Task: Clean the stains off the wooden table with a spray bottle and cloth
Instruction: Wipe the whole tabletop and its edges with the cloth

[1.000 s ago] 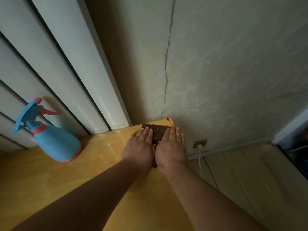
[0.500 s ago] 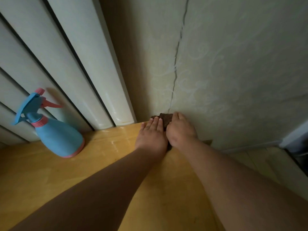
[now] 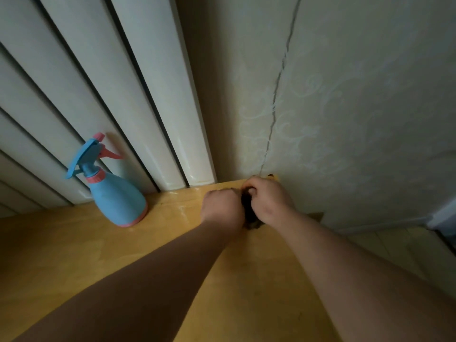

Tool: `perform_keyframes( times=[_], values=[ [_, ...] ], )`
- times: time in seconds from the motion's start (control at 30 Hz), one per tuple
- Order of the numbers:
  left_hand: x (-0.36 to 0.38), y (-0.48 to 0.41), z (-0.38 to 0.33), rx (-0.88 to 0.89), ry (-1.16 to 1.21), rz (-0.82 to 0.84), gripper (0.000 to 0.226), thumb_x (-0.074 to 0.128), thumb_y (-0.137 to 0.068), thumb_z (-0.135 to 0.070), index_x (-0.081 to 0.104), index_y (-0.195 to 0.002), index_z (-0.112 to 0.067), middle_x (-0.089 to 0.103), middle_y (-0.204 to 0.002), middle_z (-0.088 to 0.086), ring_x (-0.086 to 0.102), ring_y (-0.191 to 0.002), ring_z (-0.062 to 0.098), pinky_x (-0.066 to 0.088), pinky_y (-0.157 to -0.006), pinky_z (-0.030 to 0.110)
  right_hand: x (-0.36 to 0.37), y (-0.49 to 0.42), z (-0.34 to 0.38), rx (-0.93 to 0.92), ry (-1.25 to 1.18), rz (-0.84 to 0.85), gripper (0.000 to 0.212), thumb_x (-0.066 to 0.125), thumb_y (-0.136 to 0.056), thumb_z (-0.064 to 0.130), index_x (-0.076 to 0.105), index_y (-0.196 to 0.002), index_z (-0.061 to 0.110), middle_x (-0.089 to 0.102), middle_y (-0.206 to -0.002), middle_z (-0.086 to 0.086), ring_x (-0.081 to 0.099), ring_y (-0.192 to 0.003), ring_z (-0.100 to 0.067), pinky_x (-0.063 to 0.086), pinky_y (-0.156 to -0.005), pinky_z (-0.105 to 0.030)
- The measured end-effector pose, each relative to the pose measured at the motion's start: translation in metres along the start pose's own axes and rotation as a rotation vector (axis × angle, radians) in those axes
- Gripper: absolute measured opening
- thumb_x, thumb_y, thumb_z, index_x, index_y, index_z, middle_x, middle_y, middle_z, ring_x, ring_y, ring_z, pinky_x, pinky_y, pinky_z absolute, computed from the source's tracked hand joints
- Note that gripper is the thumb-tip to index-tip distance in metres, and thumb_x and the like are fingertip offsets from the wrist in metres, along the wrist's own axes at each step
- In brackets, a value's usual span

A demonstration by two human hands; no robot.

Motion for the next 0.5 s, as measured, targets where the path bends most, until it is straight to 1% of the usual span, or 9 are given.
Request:
perform_keyframes(
  times=[0.1,0.17,0.23,0.3,0.33,0.37,0.4,0.43,0.5],
  values=[
    [-0.008,0.014,0.016,-0.143,0.496,-0.063,0.015,0.046,-0.098,-0.023,0.061,-0.097,-0.017,0.061,-0.087,-0.002,0.057,-0.082,0.021,0.041,-0.068,0.032,-0.009,0.011,-0.003,0.099,-0.308,-0.053,0.018,0.048,-0.098,0.020,0.063,-0.102,0.029,0.065,-0.109,0.000,0.059,-0.101,-0.022,0.051,-0.089,-0.037],
    [-0.015,0.018,0.021,-0.181,0.776,-0.114,0.013,0.051,-0.097,-0.022,0.060,-0.095,-0.013,0.063,-0.088,0.004,0.058,-0.084,0.023,0.049,-0.072,0.037,-0.015,0.017,0.001,0.163,-0.493,-0.024,0.013,0.053,-0.095,0.022,0.062,-0.100,0.030,0.065,-0.108,0.000,0.060,-0.104,-0.022,0.050,-0.092,-0.039],
    [-0.019,0.018,0.023,-0.229,0.926,-0.118,0.013,0.055,-0.097,-0.023,0.061,-0.095,-0.012,0.065,-0.090,0.007,0.061,-0.087,0.024,0.053,-0.080,0.043,-0.022,0.022,0.005,0.217,-0.627,0.015,0.010,0.057,-0.089,0.029,0.064,-0.097,0.029,0.066,-0.105,0.000,0.061,-0.101,-0.022,0.052,-0.090,-0.039],
    [-0.018,0.016,0.026,-0.325,1.015,-0.084,0.012,0.058,-0.096,-0.025,0.063,-0.101,-0.015,0.067,-0.098,0.006,0.063,-0.089,0.021,0.057,-0.080,0.043,-0.028,0.026,0.004,0.256,-0.651,-0.006,0.017,0.059,-0.086,0.030,0.065,-0.102,0.028,0.064,-0.107,0.002,0.061,-0.102,-0.023,0.052,-0.084,-0.034],
    [-0.016,0.014,0.029,-0.380,0.998,-0.062,0.018,0.060,-0.096,-0.029,0.061,-0.109,-0.018,0.066,-0.104,0.005,0.063,-0.090,0.021,0.058,-0.077,0.039,-0.033,0.027,0.003,0.271,-0.526,-0.044,0.023,0.060,-0.086,0.028,0.062,-0.109,0.027,0.059,-0.113,0.002,0.059,-0.104,-0.023,0.050,-0.083,-0.032],
    [-0.013,0.013,0.034,-0.420,0.911,-0.044,0.027,0.060,-0.095,-0.034,0.057,-0.118,-0.021,0.064,-0.110,0.005,0.064,-0.092,0.022,0.058,-0.073,0.036,-0.038,0.030,0.001,0.294,-0.306,-0.093,0.030,0.060,-0.087,0.028,0.059,-0.116,0.026,0.054,-0.119,0.002,0.056,-0.107,-0.024,0.050,-0.085,-0.032],
    [-0.010,0.012,0.040,-0.436,0.776,-0.025,0.036,0.059,-0.094,-0.039,0.054,-0.126,-0.024,0.061,-0.115,0.005,0.064,-0.093,0.023,0.058,-0.073,0.035,-0.041,0.033,0.002,0.297,-0.095,-0.143,0.035,0.060,-0.087,0.028,0.057,-0.122,0.025,0.050,-0.124,0.001,0.053,-0.110,-0.025,0.050,-0.088,-0.034],
    [-0.008,0.013,0.046,-0.431,0.627,-0.010,0.039,0.056,-0.094,-0.040,0.053,-0.130,-0.026,0.060,-0.119,0.005,0.063,-0.096,0.024,0.058,-0.076,0.036,-0.042,0.036,0.006,0.260,0.041,-0.178,0.035,0.060,-0.088,0.029,0.057,-0.123,0.025,0.049,-0.125,0.001,0.051,-0.111,-0.025,0.050,-0.091,-0.035],
    [-0.003,0.017,0.057,-0.386,0.415,0.012,0.038,0.054,-0.094,-0.033,0.055,-0.132,-0.029,0.058,-0.125,0.002,0.061,-0.101,0.023,0.056,-0.083,0.039,-0.032,0.040,0.017,0.132,0.114,-0.119,0.034,0.056,-0.092,0.034,0.057,-0.125,0.027,0.050,-0.129,0.001,0.048,-0.115,-0.024,0.047,-0.097,-0.037]
  ],
)
Point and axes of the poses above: each hand's wrist, its own y-axis away from the middle knuckle, its own x-axis out of the palm, z = x × y, the point moved 3 cm from there along -y, towards the middle knuckle
